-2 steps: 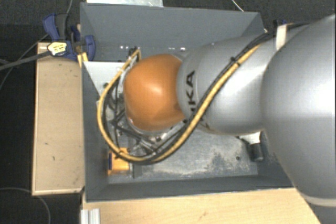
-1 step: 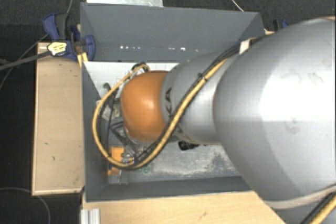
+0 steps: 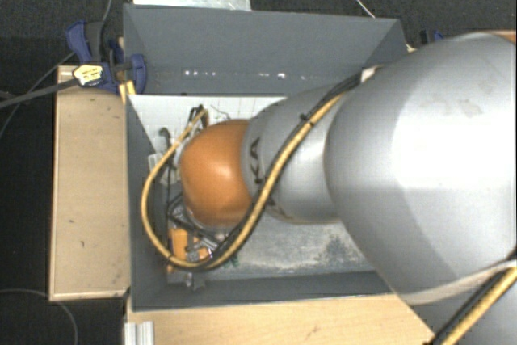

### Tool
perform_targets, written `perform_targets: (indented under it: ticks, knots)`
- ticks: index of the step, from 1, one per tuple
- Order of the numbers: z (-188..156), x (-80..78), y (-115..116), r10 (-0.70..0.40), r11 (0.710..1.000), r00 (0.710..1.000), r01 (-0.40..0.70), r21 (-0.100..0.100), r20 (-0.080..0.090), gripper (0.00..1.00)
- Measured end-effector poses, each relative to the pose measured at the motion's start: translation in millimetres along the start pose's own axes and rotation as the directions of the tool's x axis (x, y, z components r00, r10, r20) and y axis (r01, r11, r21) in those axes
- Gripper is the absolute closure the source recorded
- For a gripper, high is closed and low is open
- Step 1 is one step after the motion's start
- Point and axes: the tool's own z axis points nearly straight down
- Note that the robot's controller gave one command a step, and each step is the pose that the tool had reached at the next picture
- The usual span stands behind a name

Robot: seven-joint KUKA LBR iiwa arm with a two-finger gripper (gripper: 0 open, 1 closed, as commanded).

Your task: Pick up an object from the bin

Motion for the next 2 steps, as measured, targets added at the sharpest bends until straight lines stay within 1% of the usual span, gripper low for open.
perform_targets:
  ticks: [1, 2]
  knots:
    - [0.5, 2.9, -10.3, 0.458, 0.889, 0.889, -0.458, 0.014, -0.012, 1.0]
    - [0.7, 3.0, -10.3, 0.458, 0.889, 0.889, -0.458, 0.014, -0.012, 1.0]
